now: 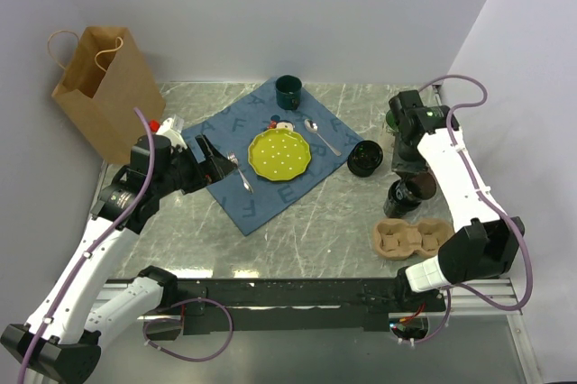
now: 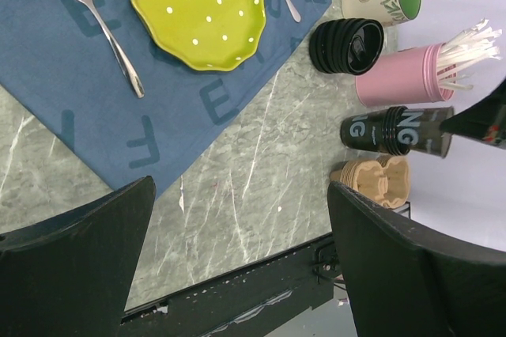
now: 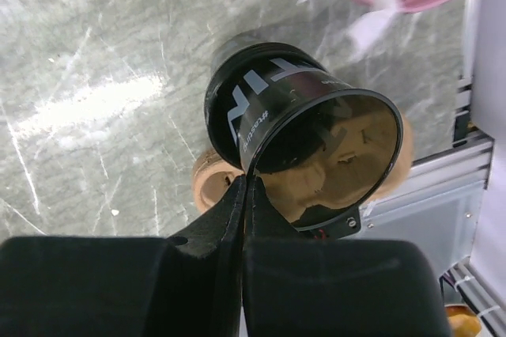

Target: Pack the takeout coffee

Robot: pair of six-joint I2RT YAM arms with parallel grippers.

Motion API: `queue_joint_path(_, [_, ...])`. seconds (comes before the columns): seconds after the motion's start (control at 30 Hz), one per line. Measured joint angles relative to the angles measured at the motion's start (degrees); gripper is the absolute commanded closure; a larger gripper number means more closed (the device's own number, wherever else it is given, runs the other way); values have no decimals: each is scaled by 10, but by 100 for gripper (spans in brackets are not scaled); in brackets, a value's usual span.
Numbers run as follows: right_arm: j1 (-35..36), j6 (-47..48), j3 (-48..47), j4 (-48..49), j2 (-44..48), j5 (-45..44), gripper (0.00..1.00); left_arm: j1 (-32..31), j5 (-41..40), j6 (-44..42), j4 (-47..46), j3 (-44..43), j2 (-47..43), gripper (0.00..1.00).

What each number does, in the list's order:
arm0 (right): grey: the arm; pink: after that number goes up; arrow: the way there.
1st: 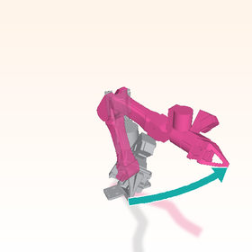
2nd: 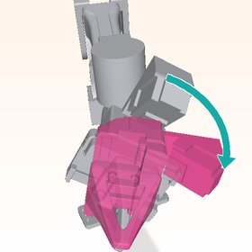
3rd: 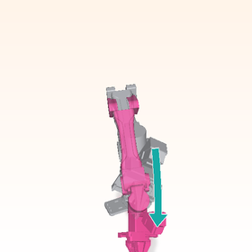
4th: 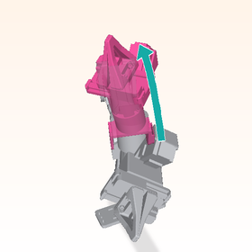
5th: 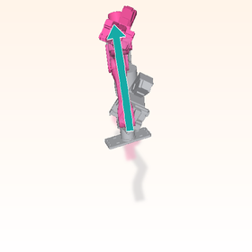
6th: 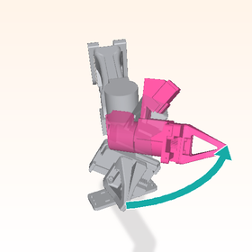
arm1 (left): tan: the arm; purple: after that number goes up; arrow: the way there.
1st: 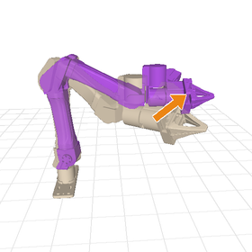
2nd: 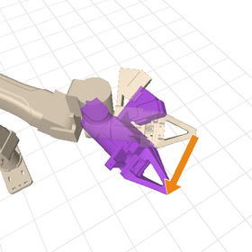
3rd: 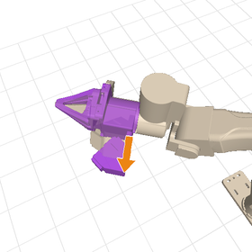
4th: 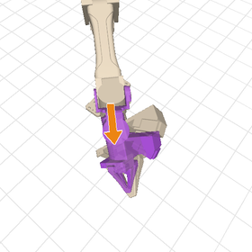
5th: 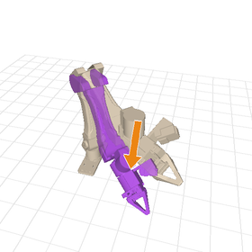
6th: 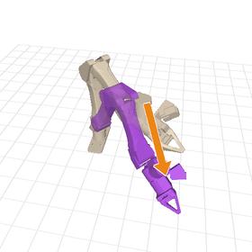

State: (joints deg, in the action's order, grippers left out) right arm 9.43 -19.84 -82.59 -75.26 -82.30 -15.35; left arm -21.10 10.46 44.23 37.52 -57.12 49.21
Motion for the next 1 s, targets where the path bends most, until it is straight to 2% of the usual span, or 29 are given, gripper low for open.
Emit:
queue_joint_path(0.3, [23,-2,-126,-15,0,-12,100,-3,-33,-2,6,0,1,3])
queue_joint_path(0.53, [159,-24,-210,-14,-21,-50,100,-3,-66,-1,14,6,2,3])
queue_joint_path(0.63, [224,-45,-191,-7,-29,-47,100,-3,-80,0,14,14,2,3])
queue_joint_path(0.77, [320,-81,-108,-7,-42,-25,100,-3,-102,10,14,49,-1,3])
queue_joint_path(0.87, [383,-108,-60,0,-79,-8,99,-4,-105,24,16,81,-3,3])
queue_joint_path(1.0, [438,-136,-48,19,-139,9,99,-3,-105,38,28,100,-7,3])
